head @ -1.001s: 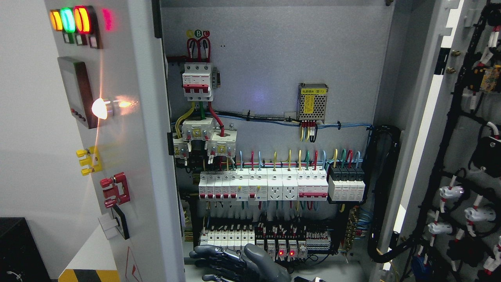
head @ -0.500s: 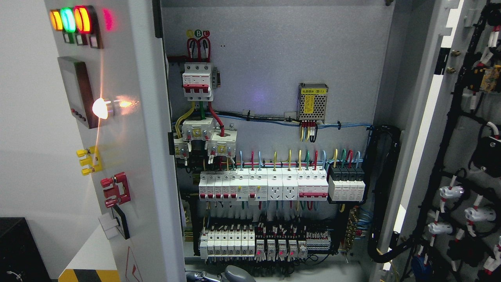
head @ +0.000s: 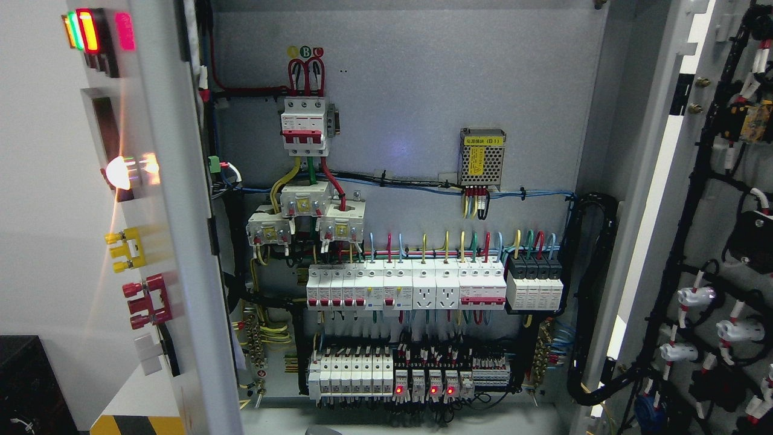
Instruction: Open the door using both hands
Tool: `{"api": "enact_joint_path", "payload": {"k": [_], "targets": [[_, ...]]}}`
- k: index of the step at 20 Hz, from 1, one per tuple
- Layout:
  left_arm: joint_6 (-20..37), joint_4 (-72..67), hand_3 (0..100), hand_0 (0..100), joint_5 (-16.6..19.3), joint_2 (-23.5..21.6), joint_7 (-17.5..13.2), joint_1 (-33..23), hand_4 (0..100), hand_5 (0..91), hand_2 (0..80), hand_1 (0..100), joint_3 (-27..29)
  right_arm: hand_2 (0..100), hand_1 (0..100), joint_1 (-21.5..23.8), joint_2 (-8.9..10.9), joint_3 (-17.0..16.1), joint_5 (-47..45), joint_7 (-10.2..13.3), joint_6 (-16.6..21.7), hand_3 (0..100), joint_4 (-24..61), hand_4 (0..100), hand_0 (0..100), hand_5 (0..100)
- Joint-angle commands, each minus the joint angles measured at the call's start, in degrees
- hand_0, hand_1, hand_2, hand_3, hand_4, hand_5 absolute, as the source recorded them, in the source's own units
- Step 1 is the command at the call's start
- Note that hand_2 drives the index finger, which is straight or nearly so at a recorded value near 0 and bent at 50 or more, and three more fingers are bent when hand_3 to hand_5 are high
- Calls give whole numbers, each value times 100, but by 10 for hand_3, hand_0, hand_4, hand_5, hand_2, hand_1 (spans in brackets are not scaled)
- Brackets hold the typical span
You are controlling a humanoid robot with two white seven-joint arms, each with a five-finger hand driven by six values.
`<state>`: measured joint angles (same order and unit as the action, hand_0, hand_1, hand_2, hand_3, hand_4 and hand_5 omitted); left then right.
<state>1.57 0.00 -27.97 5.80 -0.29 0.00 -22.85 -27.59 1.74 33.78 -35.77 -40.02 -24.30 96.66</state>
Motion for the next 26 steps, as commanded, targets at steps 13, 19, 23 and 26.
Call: {"api": "enact_joint_path", "payload": {"k": [13, 19, 23, 26], "targets": [[2, -26, 0, 0, 2, 0, 3, -97, 0, 0, 0, 0, 0, 0, 0, -124, -991, 305, 88, 56, -58, 0, -200, 0, 0, 0], [2, -26, 0, 0, 2, 0, 3, -97, 0, 0, 0, 0, 0, 0, 0, -124, -1000, 410, 288, 73, -31, 0, -200, 0, 0, 0], [2, -26, 0, 0, 2, 0, 3, -97, 0, 0, 0, 0, 0, 0, 0, -115, -992, 533, 755, 82, -14, 0, -173, 0, 0, 0], [2, -26, 0, 0, 2, 0, 3, -97, 0, 0, 0, 0, 0, 0, 0, -133, -1001, 656, 773, 82, -14, 0, -165, 0, 0, 0]]}}
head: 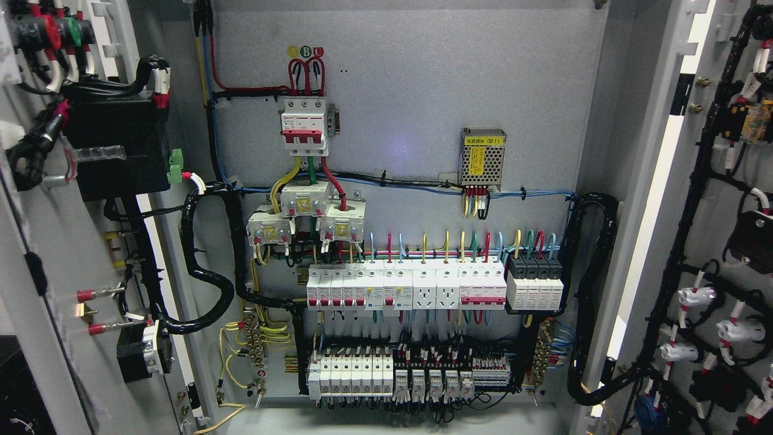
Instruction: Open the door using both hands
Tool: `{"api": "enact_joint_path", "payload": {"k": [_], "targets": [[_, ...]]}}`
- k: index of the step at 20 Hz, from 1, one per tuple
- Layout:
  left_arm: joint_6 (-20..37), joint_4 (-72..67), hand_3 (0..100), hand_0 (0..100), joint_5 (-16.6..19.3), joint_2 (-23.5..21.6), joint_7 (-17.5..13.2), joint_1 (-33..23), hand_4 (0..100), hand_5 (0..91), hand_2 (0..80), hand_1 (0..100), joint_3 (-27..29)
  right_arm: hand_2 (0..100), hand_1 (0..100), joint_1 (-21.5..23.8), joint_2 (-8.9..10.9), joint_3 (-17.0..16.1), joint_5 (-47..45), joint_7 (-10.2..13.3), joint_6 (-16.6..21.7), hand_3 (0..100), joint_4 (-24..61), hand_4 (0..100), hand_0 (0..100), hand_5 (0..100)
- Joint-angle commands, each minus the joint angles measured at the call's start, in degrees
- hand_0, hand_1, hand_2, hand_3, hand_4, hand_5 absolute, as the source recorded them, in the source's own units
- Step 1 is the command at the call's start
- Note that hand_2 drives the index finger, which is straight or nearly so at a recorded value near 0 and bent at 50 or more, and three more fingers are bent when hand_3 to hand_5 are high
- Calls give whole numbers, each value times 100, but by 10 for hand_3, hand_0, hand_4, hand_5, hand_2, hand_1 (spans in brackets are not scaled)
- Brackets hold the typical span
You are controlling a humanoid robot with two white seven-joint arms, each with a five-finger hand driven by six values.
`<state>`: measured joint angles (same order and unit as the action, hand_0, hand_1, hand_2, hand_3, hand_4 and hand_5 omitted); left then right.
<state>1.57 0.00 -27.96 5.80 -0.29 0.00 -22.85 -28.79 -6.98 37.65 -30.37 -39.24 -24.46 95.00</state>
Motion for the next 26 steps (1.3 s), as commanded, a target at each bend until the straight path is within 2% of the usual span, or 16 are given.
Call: {"api": "enact_joint_path", "payload": {"k": [1, 10, 18, 23, 26], "targets": [[1, -26, 0, 0, 1, 0, 3, -97, 0, 0, 0, 0, 0, 0, 0, -12, -129, 330, 242, 4, 3, 0, -8, 0, 0, 0], [1, -26, 0, 0, -8, 0, 3, -97, 0, 0, 0, 0, 0, 0, 0, -144, -129, 664, 408, 4, 3, 0, -87, 0, 0, 0], [1, -26, 0, 0, -8, 0, 3, -97, 0, 0, 0, 0, 0, 0, 0, -188, -129, 822, 795, 4, -6, 0, -96, 0, 0, 0], [1, -18, 0, 0, 1, 0, 3, -97, 0, 0, 0, 0, 0, 0, 0, -188, -137, 840, 778, 4, 3, 0, -52, 0, 0, 0], [1, -18, 0, 0, 1, -9, 3, -105, 0, 0, 0, 0, 0, 0, 0, -179, -137, 744, 787, 4, 3, 0, -43, 0, 0, 0]]}}
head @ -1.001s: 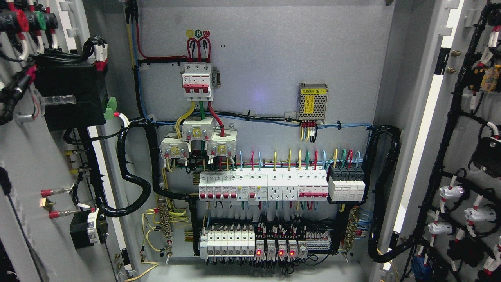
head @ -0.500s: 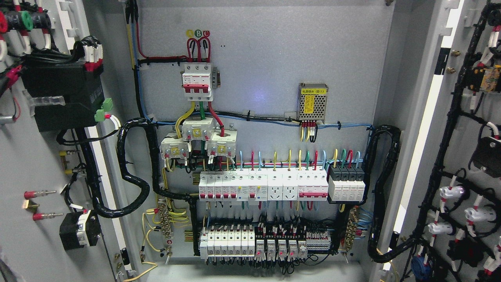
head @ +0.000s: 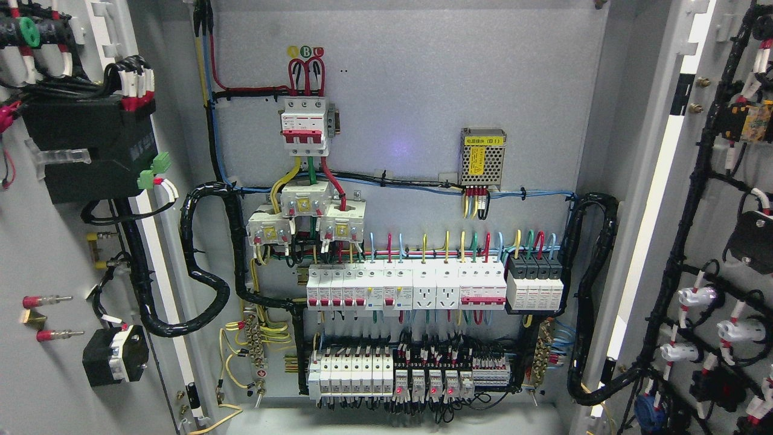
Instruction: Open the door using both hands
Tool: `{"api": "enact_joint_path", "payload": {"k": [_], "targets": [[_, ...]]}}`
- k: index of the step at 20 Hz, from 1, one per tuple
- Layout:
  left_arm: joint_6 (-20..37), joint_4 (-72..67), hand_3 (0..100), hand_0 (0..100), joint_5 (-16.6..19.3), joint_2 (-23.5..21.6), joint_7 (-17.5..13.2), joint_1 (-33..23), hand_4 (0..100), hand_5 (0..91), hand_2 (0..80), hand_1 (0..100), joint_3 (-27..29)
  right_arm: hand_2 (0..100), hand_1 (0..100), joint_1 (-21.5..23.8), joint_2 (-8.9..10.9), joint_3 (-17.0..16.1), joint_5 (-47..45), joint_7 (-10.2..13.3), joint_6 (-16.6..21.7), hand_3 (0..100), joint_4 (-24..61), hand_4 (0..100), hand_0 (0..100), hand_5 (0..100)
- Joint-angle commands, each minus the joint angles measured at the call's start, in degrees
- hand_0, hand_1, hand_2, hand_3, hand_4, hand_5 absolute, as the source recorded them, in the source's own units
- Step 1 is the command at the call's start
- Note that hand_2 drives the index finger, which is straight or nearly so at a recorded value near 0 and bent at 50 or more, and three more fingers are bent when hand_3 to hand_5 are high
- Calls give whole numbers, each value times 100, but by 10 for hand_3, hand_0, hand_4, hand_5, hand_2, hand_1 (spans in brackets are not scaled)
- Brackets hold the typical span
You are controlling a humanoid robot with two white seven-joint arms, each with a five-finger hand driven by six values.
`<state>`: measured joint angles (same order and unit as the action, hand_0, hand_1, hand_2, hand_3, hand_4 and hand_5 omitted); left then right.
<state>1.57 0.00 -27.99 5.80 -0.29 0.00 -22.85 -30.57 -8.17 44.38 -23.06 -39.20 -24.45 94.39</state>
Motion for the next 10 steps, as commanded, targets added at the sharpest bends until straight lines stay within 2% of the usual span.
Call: {"api": "enact_joint_path", "payload": {"k": [1, 6, 10], "targets": [[2, -18, 0, 0, 4, -8, 3, -105, 0, 0, 0, 0, 0, 0, 0, 7, -18, -42, 56, 0, 2, 0, 18, 0, 0, 0], [2, -18, 0, 0, 4, -8, 3, -105, 0, 0, 0, 0, 0, 0, 0, 51, 52, -684, 48, 0, 2, 0, 18, 0, 0, 0], [2, -18, 0, 0, 4, -8, 3, -105, 0, 0, 0, 0, 0, 0, 0, 95, 245, -861, 65, 9, 11, 0, 123, 0, 0, 0]]}}
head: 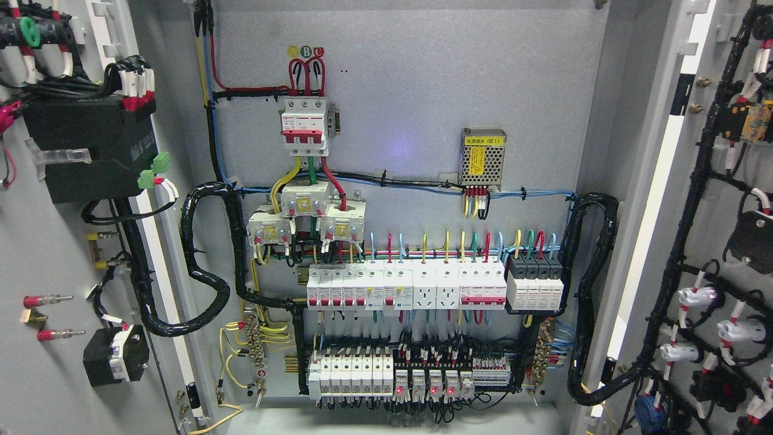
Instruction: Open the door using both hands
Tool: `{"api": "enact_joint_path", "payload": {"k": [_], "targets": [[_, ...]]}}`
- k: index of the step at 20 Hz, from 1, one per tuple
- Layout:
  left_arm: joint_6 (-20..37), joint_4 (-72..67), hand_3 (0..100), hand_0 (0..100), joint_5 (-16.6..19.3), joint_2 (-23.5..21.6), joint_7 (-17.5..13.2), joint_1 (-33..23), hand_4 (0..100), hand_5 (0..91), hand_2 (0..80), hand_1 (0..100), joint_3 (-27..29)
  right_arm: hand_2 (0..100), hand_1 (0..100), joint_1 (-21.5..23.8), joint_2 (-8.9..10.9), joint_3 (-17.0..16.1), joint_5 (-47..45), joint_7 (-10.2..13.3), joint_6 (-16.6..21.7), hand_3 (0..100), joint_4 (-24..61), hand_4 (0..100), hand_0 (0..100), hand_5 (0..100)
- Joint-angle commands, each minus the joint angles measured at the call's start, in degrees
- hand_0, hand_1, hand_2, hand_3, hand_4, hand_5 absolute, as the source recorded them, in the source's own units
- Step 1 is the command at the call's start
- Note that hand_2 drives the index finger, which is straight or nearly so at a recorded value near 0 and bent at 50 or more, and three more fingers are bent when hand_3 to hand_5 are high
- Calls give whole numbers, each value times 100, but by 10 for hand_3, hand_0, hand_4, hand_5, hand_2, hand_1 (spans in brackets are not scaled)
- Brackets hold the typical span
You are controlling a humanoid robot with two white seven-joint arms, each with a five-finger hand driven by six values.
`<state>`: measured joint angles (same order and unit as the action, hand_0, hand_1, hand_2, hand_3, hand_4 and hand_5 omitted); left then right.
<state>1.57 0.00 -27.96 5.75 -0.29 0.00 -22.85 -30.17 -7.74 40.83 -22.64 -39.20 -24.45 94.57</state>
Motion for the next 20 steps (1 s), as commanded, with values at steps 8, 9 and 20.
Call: {"api": "enact_joint_path", "payload": {"k": [8, 9, 20], "targets": [[2, 702, 0, 0, 10, -65, 3, -333, 0, 0, 0, 0, 9, 0, 0, 829, 1081, -778, 49, 1193, 846, 0, 552, 0, 0, 0], [2, 833, 0, 0, 10, -74, 3, -395, 0, 0, 0, 0, 0, 0, 0, 855, 1177, -831, 5, 1343, 889, 0, 623, 0, 0, 0], [-42, 3662, 0, 0, 71, -583, 3, -1353, 0, 0, 0, 0, -53, 0, 0, 2050, 1739, -1403, 5, 2118, 2003, 0, 1247, 0, 0, 0]]}}
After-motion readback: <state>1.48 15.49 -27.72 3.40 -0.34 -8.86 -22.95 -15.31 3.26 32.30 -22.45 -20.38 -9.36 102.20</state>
